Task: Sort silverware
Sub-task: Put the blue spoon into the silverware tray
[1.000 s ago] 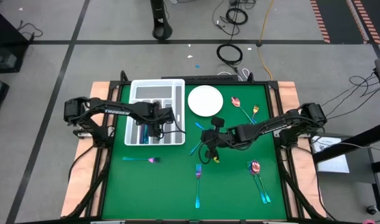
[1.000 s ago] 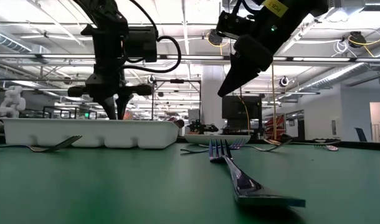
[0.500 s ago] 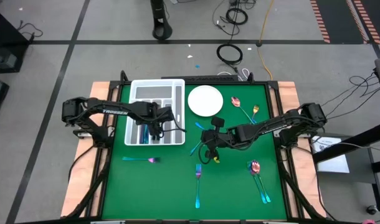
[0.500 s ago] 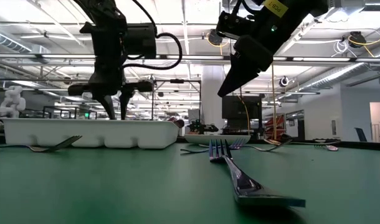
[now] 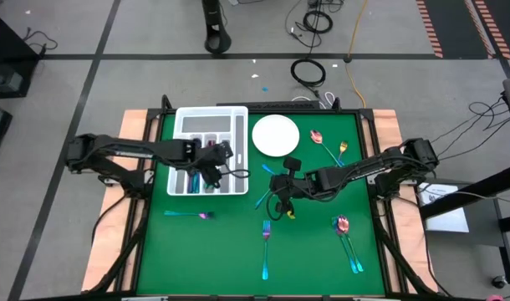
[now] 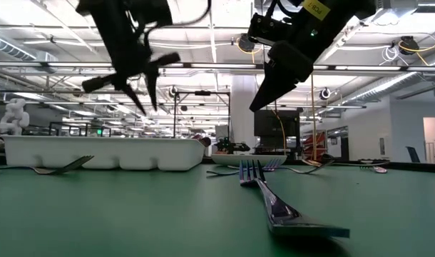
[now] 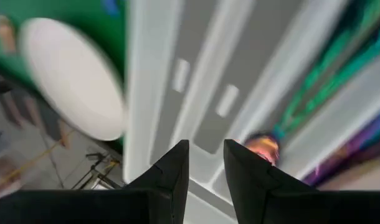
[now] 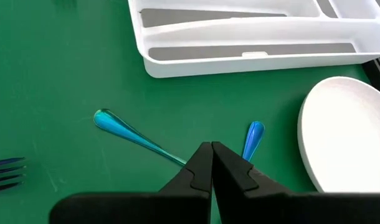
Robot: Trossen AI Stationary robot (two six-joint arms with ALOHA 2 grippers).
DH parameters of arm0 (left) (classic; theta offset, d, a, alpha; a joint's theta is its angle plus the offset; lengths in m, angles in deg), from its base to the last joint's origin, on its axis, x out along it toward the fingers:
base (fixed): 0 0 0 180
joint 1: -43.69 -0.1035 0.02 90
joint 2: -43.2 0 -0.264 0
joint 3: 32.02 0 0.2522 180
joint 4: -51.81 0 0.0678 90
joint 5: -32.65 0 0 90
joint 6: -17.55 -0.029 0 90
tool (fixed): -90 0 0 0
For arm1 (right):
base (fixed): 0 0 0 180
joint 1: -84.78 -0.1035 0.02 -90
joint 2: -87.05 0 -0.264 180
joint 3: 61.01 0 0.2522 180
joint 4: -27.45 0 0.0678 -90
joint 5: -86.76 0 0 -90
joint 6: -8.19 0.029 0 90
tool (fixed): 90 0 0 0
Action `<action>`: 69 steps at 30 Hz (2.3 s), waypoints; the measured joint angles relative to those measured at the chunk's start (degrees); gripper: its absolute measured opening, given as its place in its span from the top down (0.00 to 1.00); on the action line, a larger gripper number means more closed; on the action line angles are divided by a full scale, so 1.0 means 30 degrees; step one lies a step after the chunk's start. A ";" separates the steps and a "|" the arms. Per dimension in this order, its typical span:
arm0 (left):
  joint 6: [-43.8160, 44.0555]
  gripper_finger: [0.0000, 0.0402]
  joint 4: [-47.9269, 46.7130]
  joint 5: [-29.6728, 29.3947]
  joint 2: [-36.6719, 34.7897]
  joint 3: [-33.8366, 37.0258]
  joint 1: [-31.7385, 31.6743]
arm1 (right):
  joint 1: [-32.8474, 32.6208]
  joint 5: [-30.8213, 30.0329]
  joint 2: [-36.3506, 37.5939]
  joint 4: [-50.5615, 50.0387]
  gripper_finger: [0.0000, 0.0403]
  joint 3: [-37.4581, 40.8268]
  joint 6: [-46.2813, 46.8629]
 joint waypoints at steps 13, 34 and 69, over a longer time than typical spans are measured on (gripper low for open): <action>1.0588 0.74 0.3145 0.0169 -0.3901 -0.0007 0.3466 | -0.0803 0.0011 0.1038 -0.1527 1.00 0.0000 0.1580; 2.3248 0.74 1.0026 0.5573 -0.5025 0.3075 0.7796 | -0.4479 0.3636 0.2885 -0.4502 1.00 0.0000 0.9646; 2.2368 0.74 2.8186 0.5199 0.0029 0.5982 0.6320 | -1.2102 0.8518 0.2856 -1.4377 1.00 -0.0007 2.6498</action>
